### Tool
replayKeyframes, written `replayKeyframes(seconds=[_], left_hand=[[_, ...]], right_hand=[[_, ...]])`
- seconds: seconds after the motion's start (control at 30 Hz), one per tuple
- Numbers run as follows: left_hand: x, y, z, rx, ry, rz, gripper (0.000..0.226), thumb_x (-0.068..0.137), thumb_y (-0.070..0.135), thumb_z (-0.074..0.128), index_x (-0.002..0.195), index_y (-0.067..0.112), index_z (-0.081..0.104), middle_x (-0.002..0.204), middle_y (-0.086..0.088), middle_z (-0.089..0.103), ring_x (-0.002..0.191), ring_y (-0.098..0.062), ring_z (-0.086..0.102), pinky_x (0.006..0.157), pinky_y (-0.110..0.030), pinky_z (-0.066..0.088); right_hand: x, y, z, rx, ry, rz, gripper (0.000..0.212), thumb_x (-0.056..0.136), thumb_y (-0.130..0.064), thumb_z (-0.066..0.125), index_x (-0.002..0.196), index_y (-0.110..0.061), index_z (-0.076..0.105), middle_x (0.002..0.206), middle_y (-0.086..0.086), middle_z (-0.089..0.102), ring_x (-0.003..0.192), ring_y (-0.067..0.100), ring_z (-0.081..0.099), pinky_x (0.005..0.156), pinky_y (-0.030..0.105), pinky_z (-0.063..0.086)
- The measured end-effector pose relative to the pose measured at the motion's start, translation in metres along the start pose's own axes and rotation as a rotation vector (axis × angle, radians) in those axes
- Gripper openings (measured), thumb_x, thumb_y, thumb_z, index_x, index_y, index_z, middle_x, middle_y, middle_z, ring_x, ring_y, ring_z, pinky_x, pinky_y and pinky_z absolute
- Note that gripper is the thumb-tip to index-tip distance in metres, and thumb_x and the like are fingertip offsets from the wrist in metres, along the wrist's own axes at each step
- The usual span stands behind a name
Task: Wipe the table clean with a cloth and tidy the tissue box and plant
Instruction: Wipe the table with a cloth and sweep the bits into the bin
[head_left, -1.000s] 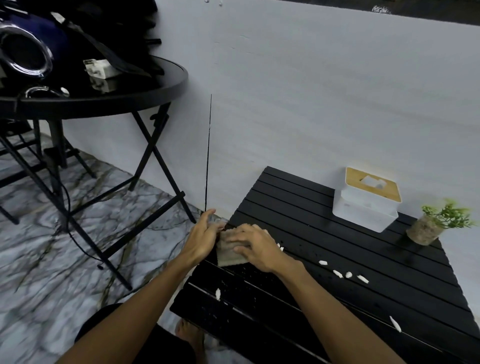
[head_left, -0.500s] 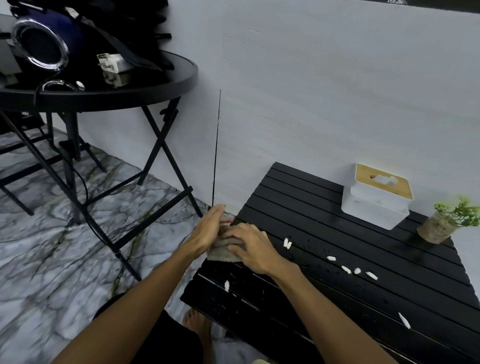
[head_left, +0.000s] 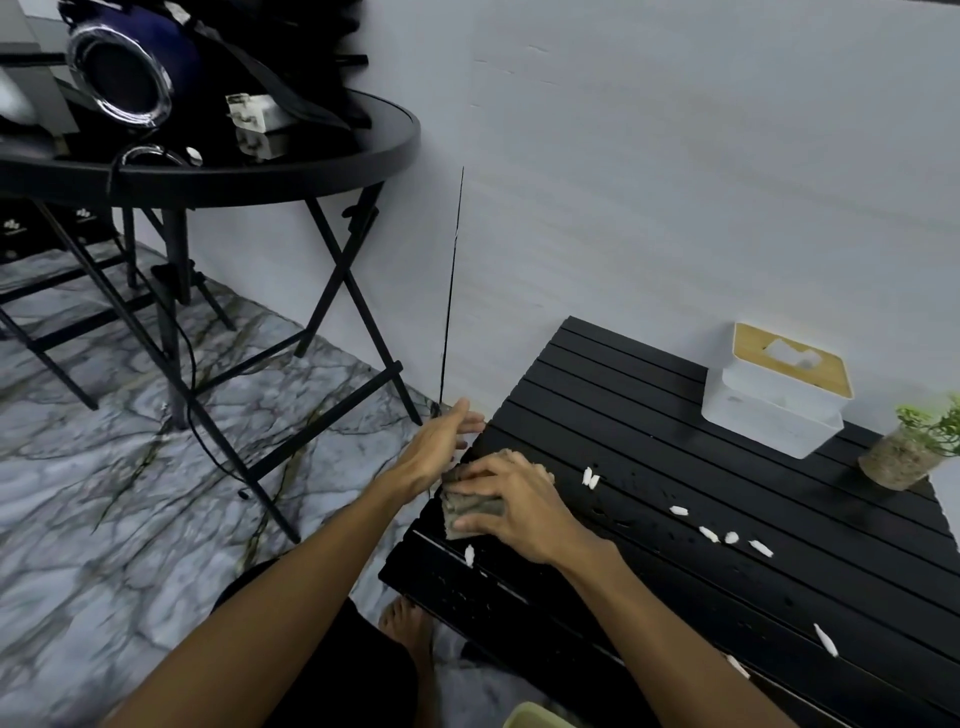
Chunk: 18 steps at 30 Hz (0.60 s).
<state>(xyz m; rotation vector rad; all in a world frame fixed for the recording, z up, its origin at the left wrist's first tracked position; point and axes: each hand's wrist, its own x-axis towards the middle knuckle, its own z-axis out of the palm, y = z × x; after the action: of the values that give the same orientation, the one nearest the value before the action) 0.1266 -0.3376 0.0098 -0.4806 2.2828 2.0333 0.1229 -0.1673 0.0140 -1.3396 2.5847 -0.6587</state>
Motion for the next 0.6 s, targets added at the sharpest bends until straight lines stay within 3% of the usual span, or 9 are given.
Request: replayKeyframes(seconds=[0.17, 0.3, 0.37, 0.47, 0.6], left_hand=[[-0.001, 0.002, 0.002, 0.006, -0.002, 0.021, 0.059, 0.101, 0.055, 0.021, 0.129, 0.019, 0.058, 0.131, 0.003, 0.059, 0.119, -0.018, 0.052, 0.099, -0.034, 0.035], [0.001, 0.003, -0.003, 0.023, -0.031, -0.006, 0.061, 0.1, 0.058, 0.02, 0.131, 0.02, 0.057, 0.131, 0.004, 0.06, 0.12, -0.021, 0.053, 0.1, -0.037, 0.034], [0.003, 0.005, -0.008, 0.018, -0.068, -0.036, 0.065, 0.098, 0.061, 0.018, 0.132, 0.02, 0.056, 0.131, 0.003, 0.061, 0.123, -0.023, 0.052, 0.102, -0.038, 0.035], [0.002, 0.015, -0.015, 0.044, -0.148, -0.077, 0.072, 0.098, 0.061, 0.012, 0.138, 0.016, 0.05, 0.138, -0.002, 0.056, 0.129, -0.026, 0.047, 0.103, -0.038, 0.031], [0.0, 0.019, -0.017, 0.081, -0.188, -0.071, 0.072, 0.098, 0.061, 0.011, 0.141, 0.016, 0.046, 0.143, -0.003, 0.051, 0.133, -0.026, 0.043, 0.105, -0.036, 0.028]], right_hand=[[-0.006, 0.002, 0.002, 0.138, -0.035, -0.069, 0.032, 0.085, -0.043, 0.074, 0.118, -0.042, 0.072, 0.11, -0.024, 0.062, 0.101, -0.005, 0.041, 0.096, 0.033, 0.037], [-0.003, -0.001, -0.004, 0.328, 0.039, -0.018, 0.031, 0.087, -0.031, 0.077, 0.117, -0.034, 0.074, 0.111, -0.017, 0.071, 0.101, -0.003, 0.055, 0.095, 0.023, 0.043], [0.0, -0.019, 0.0, 0.423, 0.018, 0.008, 0.031, 0.088, -0.025, 0.077, 0.118, -0.03, 0.069, 0.113, -0.014, 0.071, 0.106, -0.004, 0.061, 0.098, 0.025, 0.048], [0.001, -0.036, 0.015, 0.304, -0.083, -0.066, 0.023, 0.09, -0.033, 0.073, 0.111, -0.036, 0.064, 0.109, -0.026, 0.06, 0.115, 0.005, 0.056, 0.105, 0.046, 0.042], [-0.006, -0.03, 0.014, 0.26, -0.161, -0.114, 0.021, 0.088, -0.037, 0.074, 0.109, -0.036, 0.072, 0.1, -0.04, 0.056, 0.113, -0.003, 0.044, 0.109, 0.038, 0.029]])
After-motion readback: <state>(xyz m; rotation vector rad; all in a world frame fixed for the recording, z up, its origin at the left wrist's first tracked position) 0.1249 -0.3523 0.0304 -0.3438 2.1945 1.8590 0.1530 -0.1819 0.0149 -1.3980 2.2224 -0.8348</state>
